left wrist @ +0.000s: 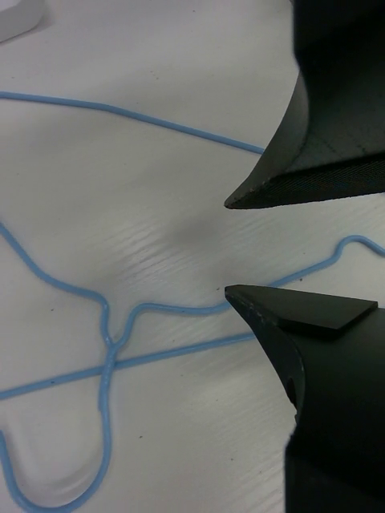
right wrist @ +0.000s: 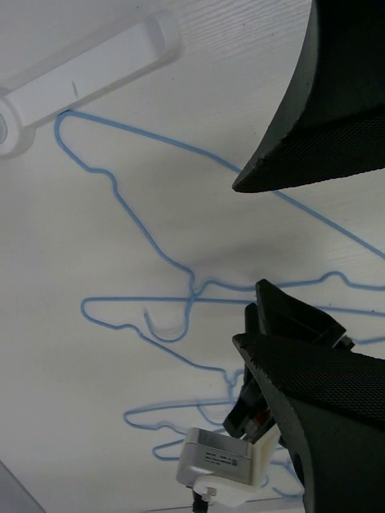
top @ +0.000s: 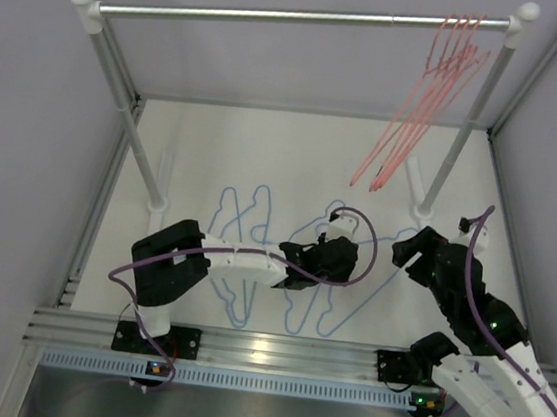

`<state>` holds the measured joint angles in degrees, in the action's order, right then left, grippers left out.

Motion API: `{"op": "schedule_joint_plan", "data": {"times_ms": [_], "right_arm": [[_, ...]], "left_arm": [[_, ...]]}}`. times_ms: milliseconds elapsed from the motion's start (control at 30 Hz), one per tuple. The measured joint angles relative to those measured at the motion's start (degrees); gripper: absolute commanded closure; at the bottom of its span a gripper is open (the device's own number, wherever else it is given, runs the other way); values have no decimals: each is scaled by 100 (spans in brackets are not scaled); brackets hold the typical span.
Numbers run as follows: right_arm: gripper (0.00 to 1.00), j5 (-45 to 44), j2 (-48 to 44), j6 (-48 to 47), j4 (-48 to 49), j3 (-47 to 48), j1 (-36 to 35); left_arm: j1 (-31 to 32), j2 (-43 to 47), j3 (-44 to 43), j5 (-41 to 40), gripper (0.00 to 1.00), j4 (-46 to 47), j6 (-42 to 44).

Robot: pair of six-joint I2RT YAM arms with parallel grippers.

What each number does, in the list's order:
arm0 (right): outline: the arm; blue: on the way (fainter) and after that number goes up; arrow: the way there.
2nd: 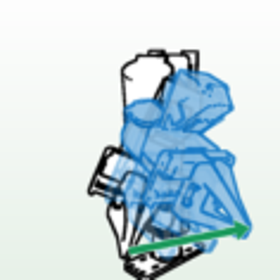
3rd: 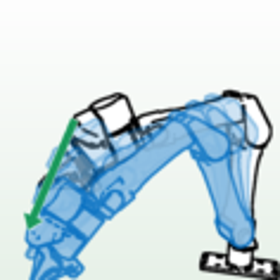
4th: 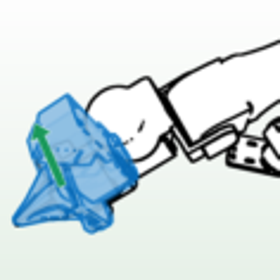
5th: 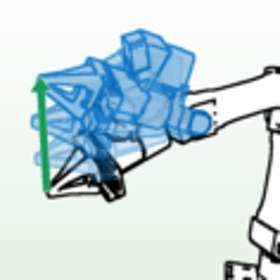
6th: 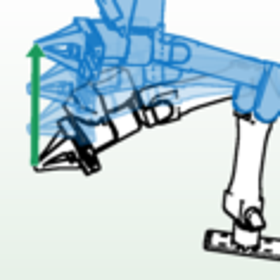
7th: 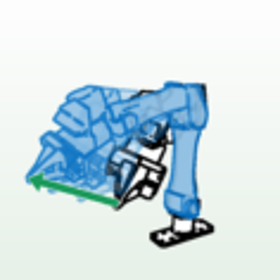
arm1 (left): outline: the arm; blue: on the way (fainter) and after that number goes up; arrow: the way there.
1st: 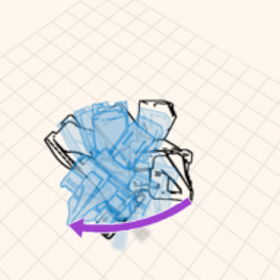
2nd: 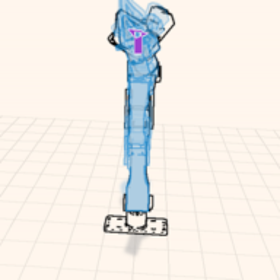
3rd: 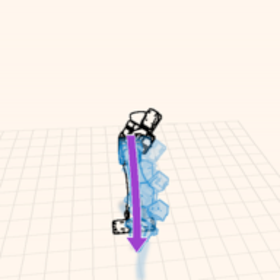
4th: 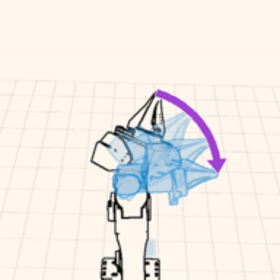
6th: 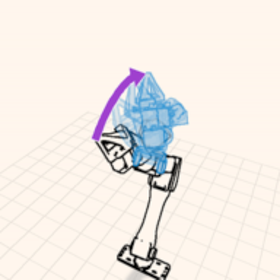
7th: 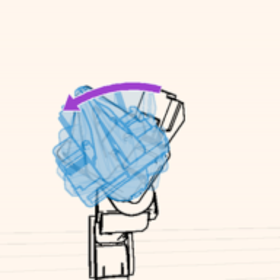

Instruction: Organize the hangers

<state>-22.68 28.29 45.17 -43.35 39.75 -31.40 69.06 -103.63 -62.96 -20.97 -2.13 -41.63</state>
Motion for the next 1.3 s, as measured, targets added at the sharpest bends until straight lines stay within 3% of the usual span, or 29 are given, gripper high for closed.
{"op": "schedule_joint_plan", "data": {"times_ms": [267,667,833,1100,1300], "right_arm": [[32,2,-195,-2,37,-2,0],[31,4,-256,-2,50,-48,0],[31,4,-291,-2,50,-92,0],[31,4,-376,-2,48,-107,0],[32,4,-385,0,48,-109,0]], "left_arm": [[-446,-549,-452,2,58,-122,243],[-439,-1005,-774,-39,62,-302,599],[-439,-1051,-809,-105,72,-302,713],[-439,-1093,-817,-190,100,-260,855],[-439,-979,-634,-208,100,-155,857]]}}
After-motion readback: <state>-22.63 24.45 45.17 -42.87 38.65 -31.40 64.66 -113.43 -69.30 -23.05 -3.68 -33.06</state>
